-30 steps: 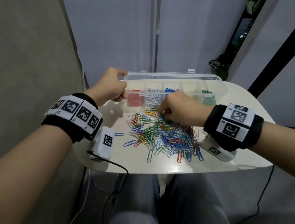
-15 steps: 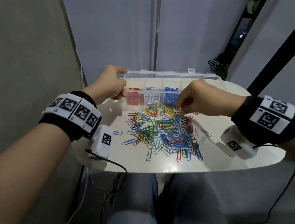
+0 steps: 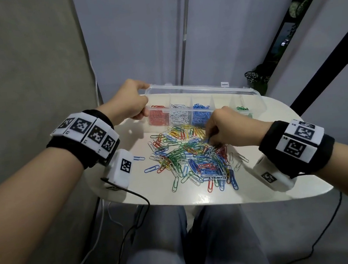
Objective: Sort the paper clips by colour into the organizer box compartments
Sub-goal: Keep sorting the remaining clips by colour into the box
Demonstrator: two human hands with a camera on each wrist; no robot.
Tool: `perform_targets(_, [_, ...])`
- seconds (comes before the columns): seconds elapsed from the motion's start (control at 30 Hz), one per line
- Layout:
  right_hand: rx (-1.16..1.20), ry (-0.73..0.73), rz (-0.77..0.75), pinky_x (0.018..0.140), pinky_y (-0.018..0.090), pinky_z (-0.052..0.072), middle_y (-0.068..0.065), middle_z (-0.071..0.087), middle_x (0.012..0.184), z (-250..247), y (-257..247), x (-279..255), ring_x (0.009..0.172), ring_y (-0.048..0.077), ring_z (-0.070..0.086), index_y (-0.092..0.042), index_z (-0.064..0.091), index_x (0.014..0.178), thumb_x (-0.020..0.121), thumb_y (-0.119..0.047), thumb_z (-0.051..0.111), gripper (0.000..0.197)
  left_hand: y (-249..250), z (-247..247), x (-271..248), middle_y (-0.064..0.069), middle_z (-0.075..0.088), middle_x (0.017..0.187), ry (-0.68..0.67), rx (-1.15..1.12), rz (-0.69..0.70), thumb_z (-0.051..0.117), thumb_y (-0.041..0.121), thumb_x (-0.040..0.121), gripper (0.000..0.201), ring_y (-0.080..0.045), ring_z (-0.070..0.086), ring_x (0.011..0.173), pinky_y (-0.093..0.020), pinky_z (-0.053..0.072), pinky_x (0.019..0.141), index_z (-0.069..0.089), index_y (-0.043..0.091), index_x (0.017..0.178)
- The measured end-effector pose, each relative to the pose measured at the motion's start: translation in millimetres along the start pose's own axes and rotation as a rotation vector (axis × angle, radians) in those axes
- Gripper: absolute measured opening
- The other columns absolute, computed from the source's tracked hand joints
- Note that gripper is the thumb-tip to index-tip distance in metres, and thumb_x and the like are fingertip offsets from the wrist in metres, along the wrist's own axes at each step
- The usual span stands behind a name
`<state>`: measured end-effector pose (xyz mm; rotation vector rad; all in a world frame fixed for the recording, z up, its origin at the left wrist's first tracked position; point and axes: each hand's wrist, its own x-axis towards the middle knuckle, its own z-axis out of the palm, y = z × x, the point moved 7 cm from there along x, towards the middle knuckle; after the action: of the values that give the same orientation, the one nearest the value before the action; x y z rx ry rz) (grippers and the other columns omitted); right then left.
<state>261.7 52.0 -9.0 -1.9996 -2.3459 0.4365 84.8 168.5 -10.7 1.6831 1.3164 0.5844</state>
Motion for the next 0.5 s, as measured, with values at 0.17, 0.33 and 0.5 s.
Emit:
perform_targets(0.17, [0.360, 0.096, 0.076, 0.045, 0.018, 0.041, -0.002, 0.061, 0.047, -24.4, 13.2, -6.1, 0.037, 0.004, 0.048, -0.003, 0.075, 0.070, 0.076, -0.003, 0.078, 0.006, 0.2, -0.3, 0.1, -0.011, 0.057, 0.058, 0.003, 0.009, 0.006, 0.037, -0.003, 0.098, 0.051, -0.021, 0.047, 0.051, -0.029, 0.043, 0.052, 0.036, 0.012, 0.147])
perform_targets(0.33, [0.668, 0.317, 0.236, 0.045, 0.023, 0.049, 0.019, 0.066, 0.060, -67.4, 34.5, 2.2, 0.041, 0.016, 0.052, 0.008, 0.072, 0.078, 0.075, -0.004, 0.078, 0.013, 0.7, -0.6, 0.1, -0.011, 0.057, 0.061, 0.006, 0.018, 0.004, 0.038, -0.001, 0.099, 0.050, -0.020, 0.049, 0.052, -0.029, 0.044, 0.053, 0.035, 0.014, 0.147])
perform_targets(0.5, [0.691, 0.258, 0.347, 0.041, 0.020, 0.048, 0.020, 0.063, 0.062, -67.8, 37.6, 28.0, 0.042, 0.018, 0.054, 0.013, 0.068, 0.078, 0.074, 0.005, 0.076, 0.012, 0.4, -0.3, 0.1, -0.011, 0.057, 0.059, 0.004, 0.022, 0.003, 0.037, -0.003, 0.098, 0.052, -0.021, 0.047, 0.049, -0.027, 0.042, 0.049, 0.035, 0.012, 0.148])
